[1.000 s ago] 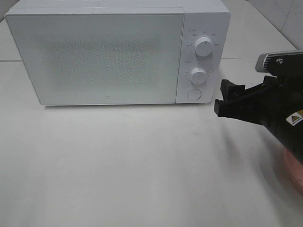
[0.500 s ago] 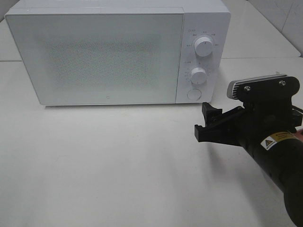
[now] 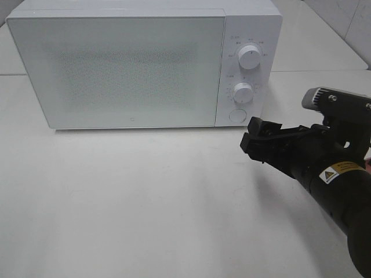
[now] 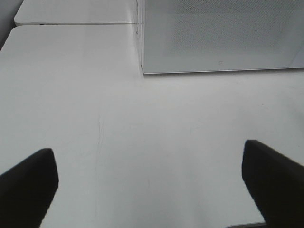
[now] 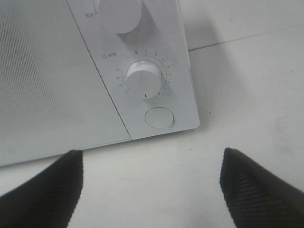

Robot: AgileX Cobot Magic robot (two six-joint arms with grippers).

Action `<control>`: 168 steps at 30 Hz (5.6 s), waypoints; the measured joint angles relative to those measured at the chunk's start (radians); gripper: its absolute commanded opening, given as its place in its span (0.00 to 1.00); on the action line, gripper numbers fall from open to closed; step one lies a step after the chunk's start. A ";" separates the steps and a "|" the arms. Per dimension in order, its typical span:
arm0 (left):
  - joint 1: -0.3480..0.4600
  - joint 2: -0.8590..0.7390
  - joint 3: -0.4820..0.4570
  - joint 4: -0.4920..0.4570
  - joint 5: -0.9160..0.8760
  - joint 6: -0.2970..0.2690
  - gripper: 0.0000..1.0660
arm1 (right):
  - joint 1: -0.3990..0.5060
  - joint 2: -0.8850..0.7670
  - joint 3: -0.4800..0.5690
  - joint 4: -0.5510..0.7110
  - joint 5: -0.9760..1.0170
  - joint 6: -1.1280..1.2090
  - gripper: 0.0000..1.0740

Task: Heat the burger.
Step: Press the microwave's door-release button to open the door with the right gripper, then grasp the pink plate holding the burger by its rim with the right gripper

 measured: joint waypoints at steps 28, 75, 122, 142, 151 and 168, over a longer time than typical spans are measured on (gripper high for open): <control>0.000 0.000 0.000 0.000 0.000 0.000 0.97 | 0.000 0.000 0.000 0.014 0.125 1.301 0.06; 0.000 0.000 0.000 0.000 0.000 0.000 0.97 | -0.283 0.299 -0.362 -0.248 0.304 1.315 0.01; 0.000 0.000 0.000 0.000 0.000 0.000 0.97 | -0.370 0.495 -0.604 -0.240 0.358 1.301 0.01; 0.000 0.000 0.000 0.000 0.000 0.000 0.97 | -0.356 0.518 -0.654 -0.176 0.389 1.225 0.01; 0.000 0.000 0.000 0.000 0.000 0.000 0.97 | -0.359 0.486 -0.608 -0.228 0.368 1.246 0.01; 0.000 0.000 0.000 0.000 0.000 0.000 0.97 | -0.321 0.388 -0.451 -0.253 0.405 1.283 0.02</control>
